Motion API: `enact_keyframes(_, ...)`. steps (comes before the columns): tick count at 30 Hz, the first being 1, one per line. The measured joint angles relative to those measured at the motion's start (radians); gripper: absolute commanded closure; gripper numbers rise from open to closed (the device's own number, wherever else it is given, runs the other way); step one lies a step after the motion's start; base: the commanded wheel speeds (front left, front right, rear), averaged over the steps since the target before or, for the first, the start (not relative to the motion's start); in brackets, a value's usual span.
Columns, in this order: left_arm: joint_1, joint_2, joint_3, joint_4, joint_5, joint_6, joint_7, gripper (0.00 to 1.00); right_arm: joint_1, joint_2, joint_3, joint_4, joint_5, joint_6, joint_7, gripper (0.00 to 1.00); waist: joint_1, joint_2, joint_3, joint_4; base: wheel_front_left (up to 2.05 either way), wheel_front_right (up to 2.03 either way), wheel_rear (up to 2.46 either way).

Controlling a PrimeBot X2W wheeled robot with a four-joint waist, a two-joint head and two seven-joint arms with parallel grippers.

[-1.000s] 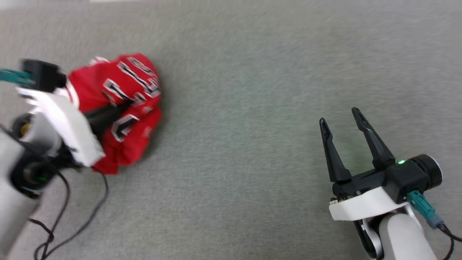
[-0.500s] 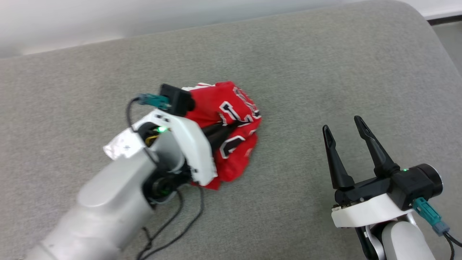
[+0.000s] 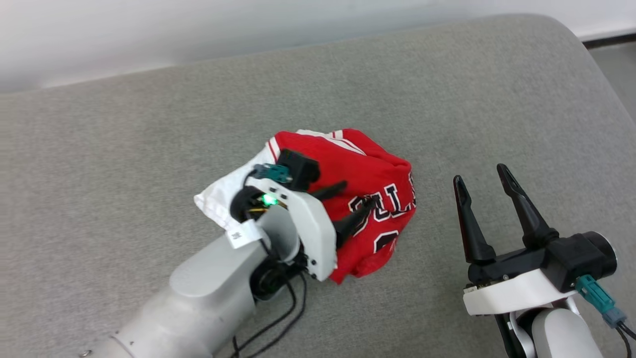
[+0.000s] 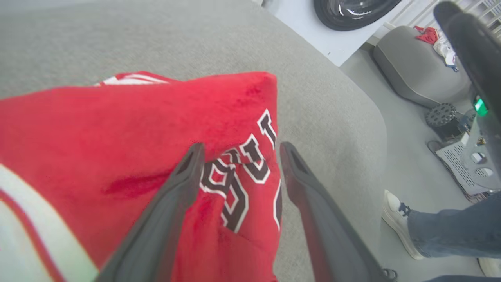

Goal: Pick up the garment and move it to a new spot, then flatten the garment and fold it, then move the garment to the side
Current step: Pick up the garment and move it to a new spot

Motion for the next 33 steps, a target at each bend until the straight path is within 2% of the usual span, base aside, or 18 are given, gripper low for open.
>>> enact_keyframes(5, -0.002, 0.05, 0.053, 0.001, 0.037, 0.009, -0.143, 0.0, 0.013, 0.0, -0.018, -0.002, -0.016, 0.0, 0.0, 0.0, 0.0, 0.0, -0.038, 0.043, 0.0, 0.0, 0.0)
enact_keyframes(11, 0.008, 0.171, 0.129, -0.031, 0.122, 0.078, -0.293, 0.0, 0.031, 0.0, -0.05, -0.011, -0.035, 0.0, 0.0, 0.0, 0.0, 0.0, -0.086, 0.099, 0.0, 0.0, 0.0)
enact_keyframes(15, 0.089, 0.244, 0.264, -0.118, 0.17, 0.144, -0.311, 0.0, 0.041, 0.0, -0.059, -0.022, -0.045, 0.0, 0.0, 0.0, 0.0, -0.0001, -0.114, 0.13, 0.0, 0.0, 0.0)
enact_keyframes(20, 0.299, 0.289, 0.479, -0.309, 0.295, 0.212, -0.314, 0.0, 0.059, 0.0, -0.069, -0.039, -0.053, 0.0, 0.0, 0.0, 0.0, 0.0, -0.139, 0.162, 0.0, 0.0, 0.0)
enact_keyframes(23, 0.438, 0.284, 0.578, -0.398, 0.36, 0.232, -0.314, 0.0, 0.064, 0.0, -0.07, -0.049, -0.056, 0.0, 0.0, 0.0, 0.0, 0.0, -0.148, 0.175, 0.0, 0.0, 0.0)
enact_keyframes(28, 0.613, 0.208, 0.699, -0.515, 0.463, 0.238, -0.314, 0.0, 0.09, 0.0, -0.077, -0.073, -0.051, 0.0, 0.0, 0.0, -0.0001, 0.0, -0.158, 0.189, 0.0, 0.0, 0.0)
enact_keyframes(33, 0.725, 0.12, 0.773, -0.561, 0.54, 0.198, -0.314, 0.0, 0.106, 0.0, -0.066, -0.085, -0.042, 0.0, 0.0, 0.0, 0.0, 0.0, -0.16, 0.186, 0.0, 0.0, 0.0)
